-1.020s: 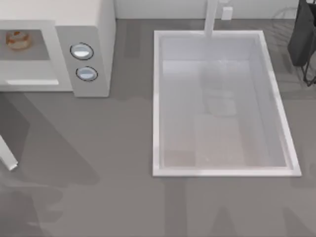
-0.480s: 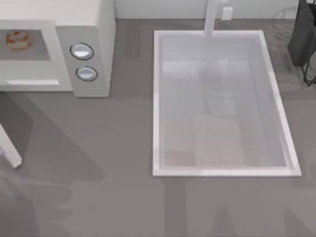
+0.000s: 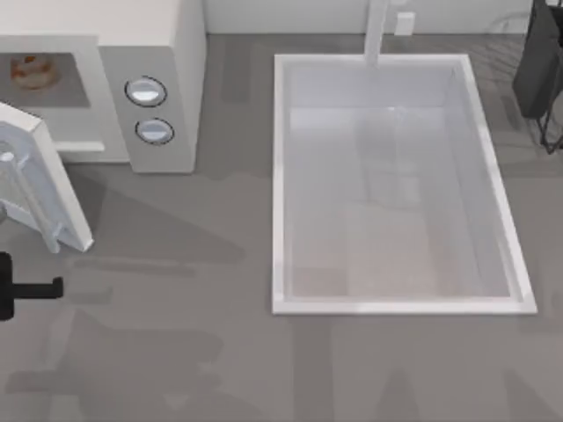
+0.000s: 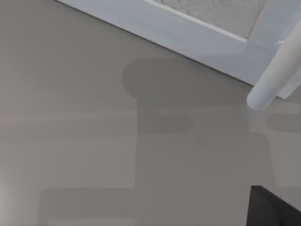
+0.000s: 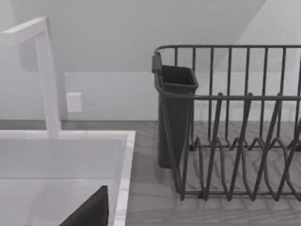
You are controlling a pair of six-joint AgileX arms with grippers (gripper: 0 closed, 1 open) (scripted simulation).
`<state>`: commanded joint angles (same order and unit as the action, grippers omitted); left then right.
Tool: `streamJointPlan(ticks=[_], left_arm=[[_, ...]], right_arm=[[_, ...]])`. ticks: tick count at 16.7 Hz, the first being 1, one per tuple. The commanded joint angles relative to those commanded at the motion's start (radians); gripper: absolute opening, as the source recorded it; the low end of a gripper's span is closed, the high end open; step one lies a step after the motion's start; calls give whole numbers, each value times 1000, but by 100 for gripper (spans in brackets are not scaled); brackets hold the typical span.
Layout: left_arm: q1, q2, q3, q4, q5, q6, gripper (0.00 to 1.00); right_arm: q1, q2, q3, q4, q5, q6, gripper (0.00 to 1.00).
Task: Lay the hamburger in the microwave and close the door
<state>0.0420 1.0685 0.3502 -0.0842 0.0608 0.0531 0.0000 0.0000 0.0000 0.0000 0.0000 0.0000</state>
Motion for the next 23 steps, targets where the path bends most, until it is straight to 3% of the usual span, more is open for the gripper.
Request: streamJointPlan(ticks=[2,8,17,23], left_arm=[[-42,-22,-11,2,-37,-40,0],[-43,-5,5,14,-38,-44,0],[-51,422,230,165,-40,-45,0],[-54,492,291,216,-41,-45,0]], right_arm=[[0,0,0,0,0,0,100],[0,0,0,0,0,0,100],[0,0,0,0,0,0,100],[0,0,0,0,0,0,100]])
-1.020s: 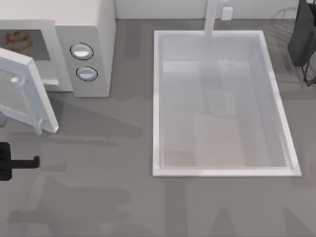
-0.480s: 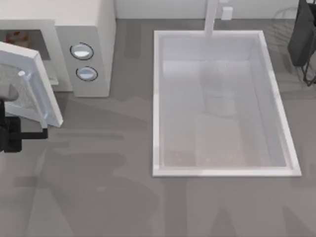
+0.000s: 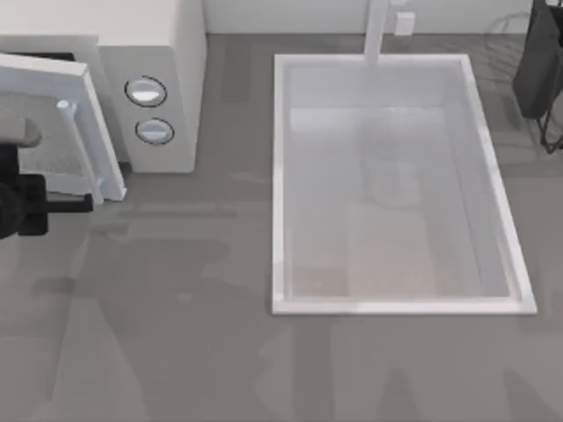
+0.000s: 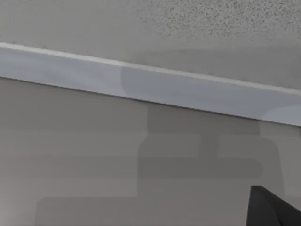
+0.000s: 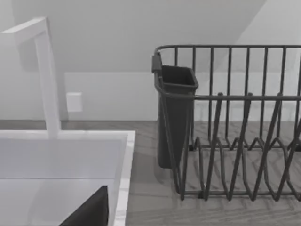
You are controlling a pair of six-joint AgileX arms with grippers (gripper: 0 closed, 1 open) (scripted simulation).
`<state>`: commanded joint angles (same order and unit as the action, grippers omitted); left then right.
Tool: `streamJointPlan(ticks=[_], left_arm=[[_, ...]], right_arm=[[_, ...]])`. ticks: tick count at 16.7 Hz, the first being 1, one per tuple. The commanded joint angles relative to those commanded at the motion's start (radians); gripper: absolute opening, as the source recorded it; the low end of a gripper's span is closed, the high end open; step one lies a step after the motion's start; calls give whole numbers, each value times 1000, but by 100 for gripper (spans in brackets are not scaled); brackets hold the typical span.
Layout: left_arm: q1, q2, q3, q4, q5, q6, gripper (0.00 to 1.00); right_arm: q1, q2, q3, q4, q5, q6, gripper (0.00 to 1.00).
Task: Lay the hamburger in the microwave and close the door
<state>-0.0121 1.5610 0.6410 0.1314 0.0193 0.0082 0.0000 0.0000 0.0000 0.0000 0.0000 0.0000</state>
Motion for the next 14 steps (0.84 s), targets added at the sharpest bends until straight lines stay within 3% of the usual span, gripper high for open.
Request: streamJointPlan(ticks=[4,10,14], left_arm=[[2,36,36,-7,0,0,0],[-2,288,317,-23,-1,-1,0],[-4,363,395,-34,-1,-2,0]], right_arm=[[0,0,0,0,0,0,100],[0,0,0,0,0,0,100],[0,0,0,0,0,0,100]])
